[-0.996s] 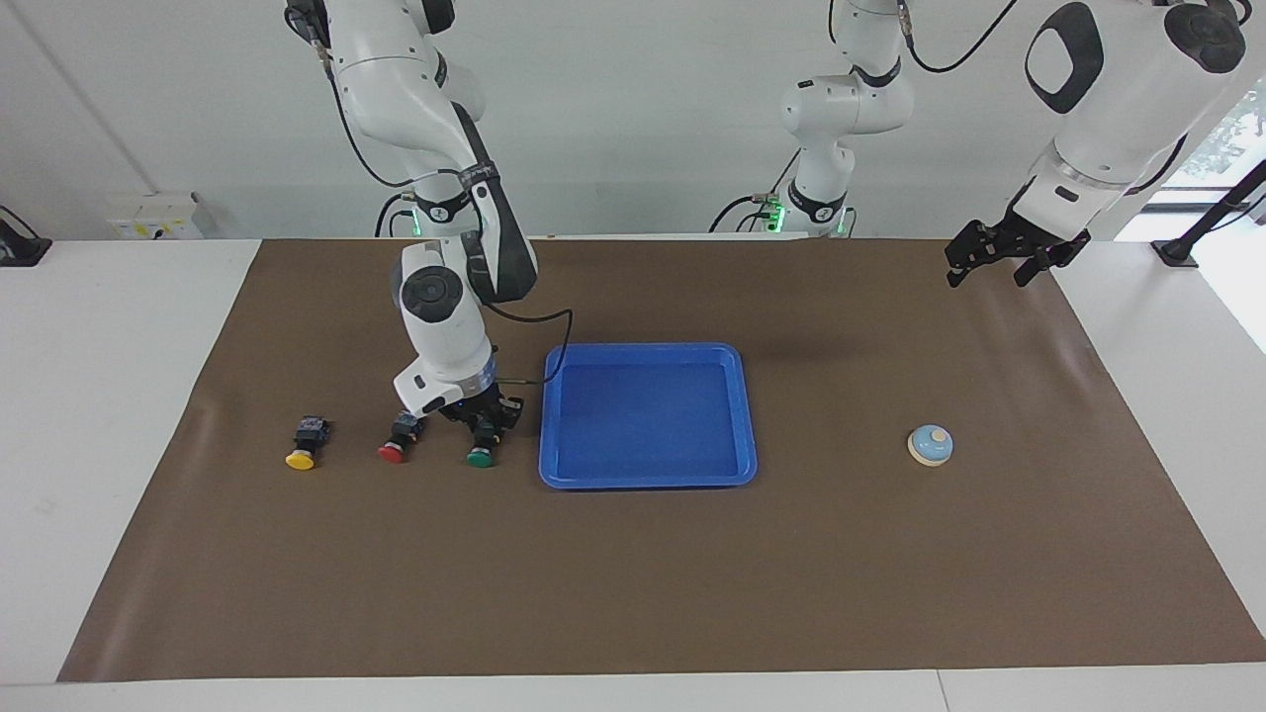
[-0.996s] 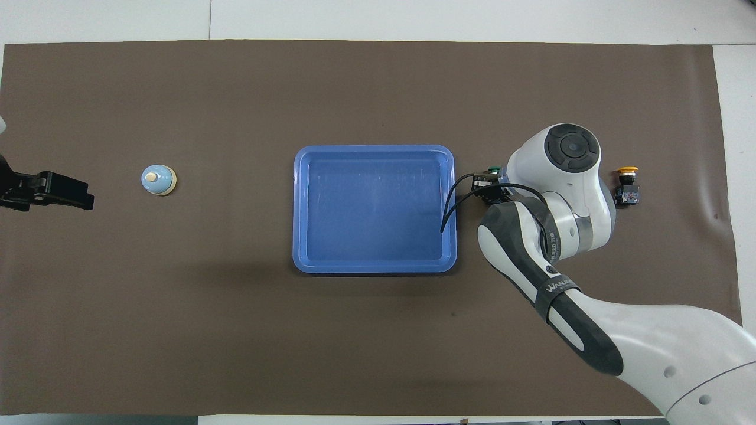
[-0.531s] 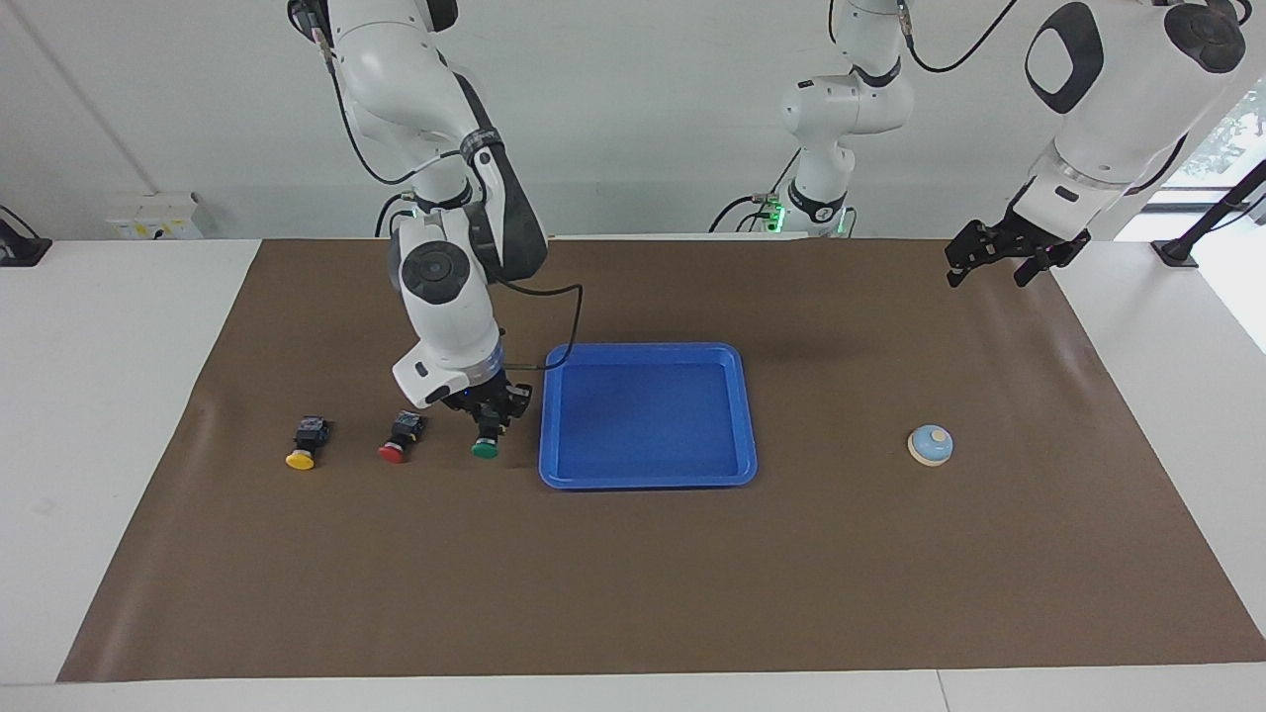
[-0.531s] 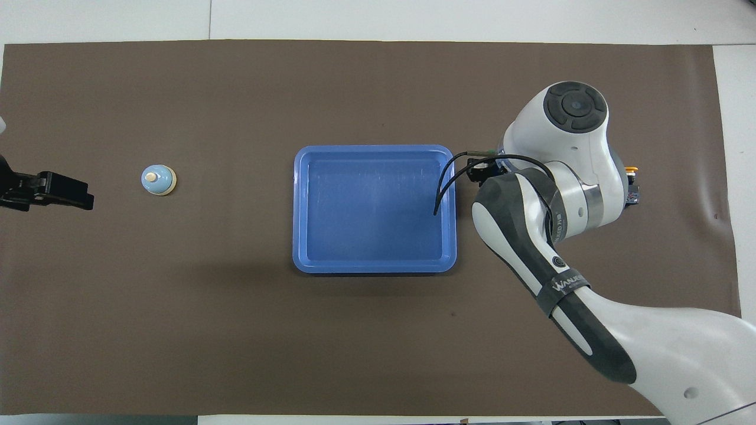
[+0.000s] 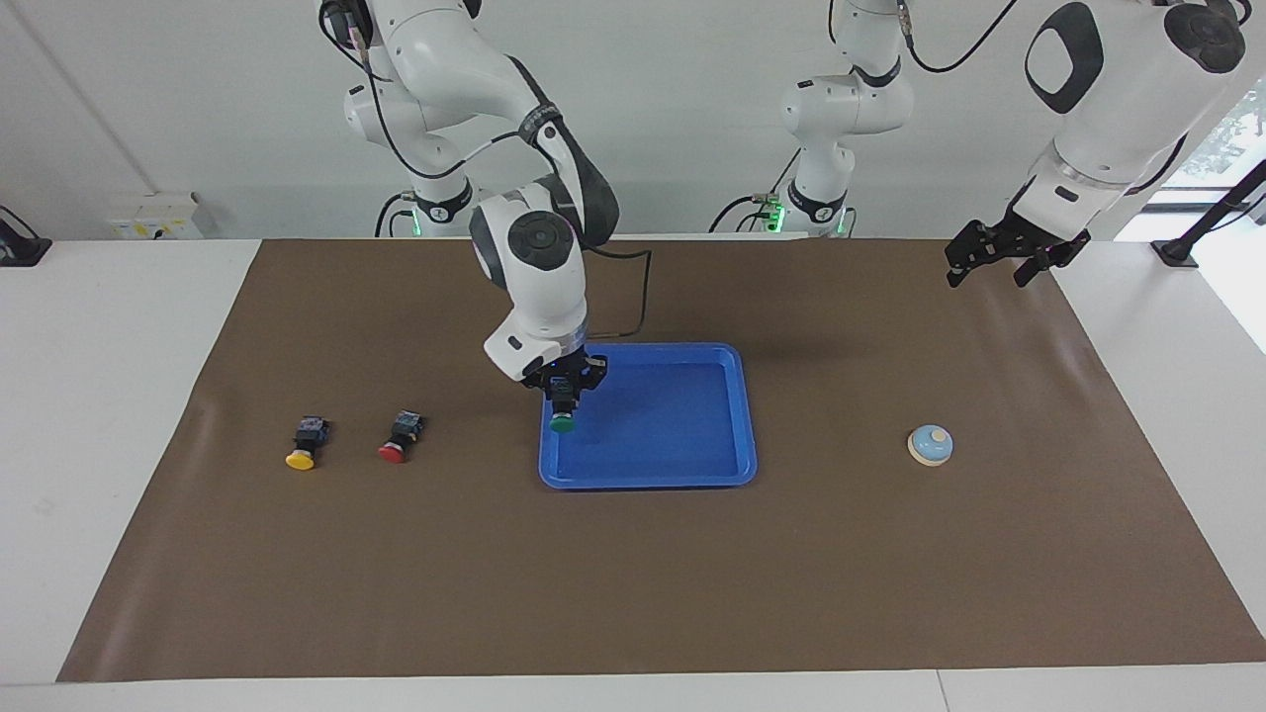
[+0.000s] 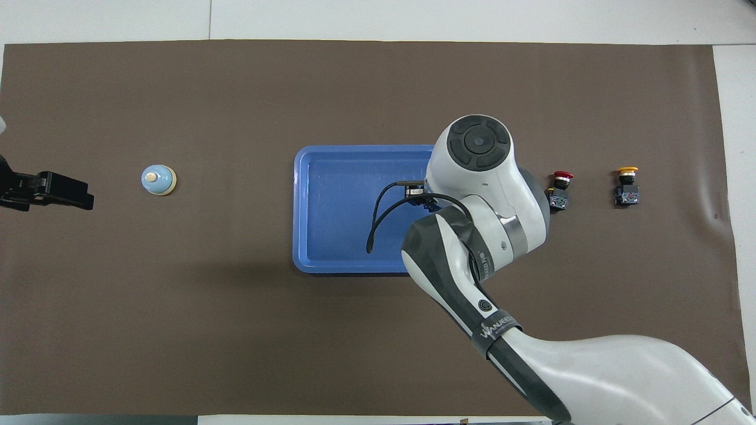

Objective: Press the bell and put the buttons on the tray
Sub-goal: 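Carry the green button into the blue tray with the right gripper, then release the green button and reach the right gripper to the red button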

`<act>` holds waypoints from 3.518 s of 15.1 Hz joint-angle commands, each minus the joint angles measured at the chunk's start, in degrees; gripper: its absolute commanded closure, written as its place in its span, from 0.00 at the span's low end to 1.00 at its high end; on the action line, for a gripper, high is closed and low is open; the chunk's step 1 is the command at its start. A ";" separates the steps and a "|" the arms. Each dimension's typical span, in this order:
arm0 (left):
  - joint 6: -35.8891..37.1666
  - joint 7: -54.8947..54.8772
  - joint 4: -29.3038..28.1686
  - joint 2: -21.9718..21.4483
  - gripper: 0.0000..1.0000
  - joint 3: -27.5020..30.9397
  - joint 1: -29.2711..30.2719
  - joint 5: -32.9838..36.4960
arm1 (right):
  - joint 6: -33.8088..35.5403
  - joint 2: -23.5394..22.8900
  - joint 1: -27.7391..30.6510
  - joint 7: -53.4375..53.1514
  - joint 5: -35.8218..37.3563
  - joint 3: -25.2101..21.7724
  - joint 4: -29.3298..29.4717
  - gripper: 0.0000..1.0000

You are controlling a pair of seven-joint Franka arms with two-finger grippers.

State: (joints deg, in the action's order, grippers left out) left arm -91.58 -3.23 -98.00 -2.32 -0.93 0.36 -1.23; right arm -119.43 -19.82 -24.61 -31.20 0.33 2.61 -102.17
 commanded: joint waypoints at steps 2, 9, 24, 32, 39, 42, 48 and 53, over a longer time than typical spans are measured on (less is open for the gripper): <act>-0.35 0.24 -1.06 -1.02 0.00 0.14 0.08 0.00 | -6.32 0.39 -0.53 -1.67 -0.51 0.29 -5.14 1.00; -0.35 0.16 -1.06 -1.02 0.00 0.14 0.08 0.00 | -8.45 0.39 -1.14 -2.37 -0.60 0.29 -8.58 1.00; -0.35 0.24 -1.06 -1.02 0.00 0.14 0.08 0.00 | 5.86 6.54 6.13 -1.78 0.37 -0.32 -1.99 0.00; -0.35 0.16 -1.06 -1.02 0.00 0.14 0.08 0.00 | 2.82 7.25 20.64 16.51 3.00 -0.58 -5.31 0.00; -0.35 0.24 -1.06 -1.02 0.00 0.14 0.08 -0.09 | -11.50 3.65 23.99 16.17 3.09 -0.58 -12.35 0.00; -0.35 0.24 -1.06 -1.02 0.00 0.14 0.08 0.00 | -16.52 2.94 24.26 16.61 3.09 -0.58 -15.34 0.00; -0.35 0.16 -1.06 -1.02 0.00 0.14 0.08 0.00 | -19.35 2.77 24.17 16.78 3.09 -0.58 -17.19 0.89; -0.35 0.24 -1.06 -1.02 0.00 0.14 0.08 0.00 | -18.73 2.68 23.91 19.07 3.36 -0.58 -16.58 1.00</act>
State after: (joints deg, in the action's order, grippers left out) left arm -91.58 -3.23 -98.00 -2.32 -0.93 0.36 -1.23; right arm -137.65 -17.63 -1.26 -13.46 2.69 1.54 -118.25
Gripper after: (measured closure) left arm 0.000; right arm 0.599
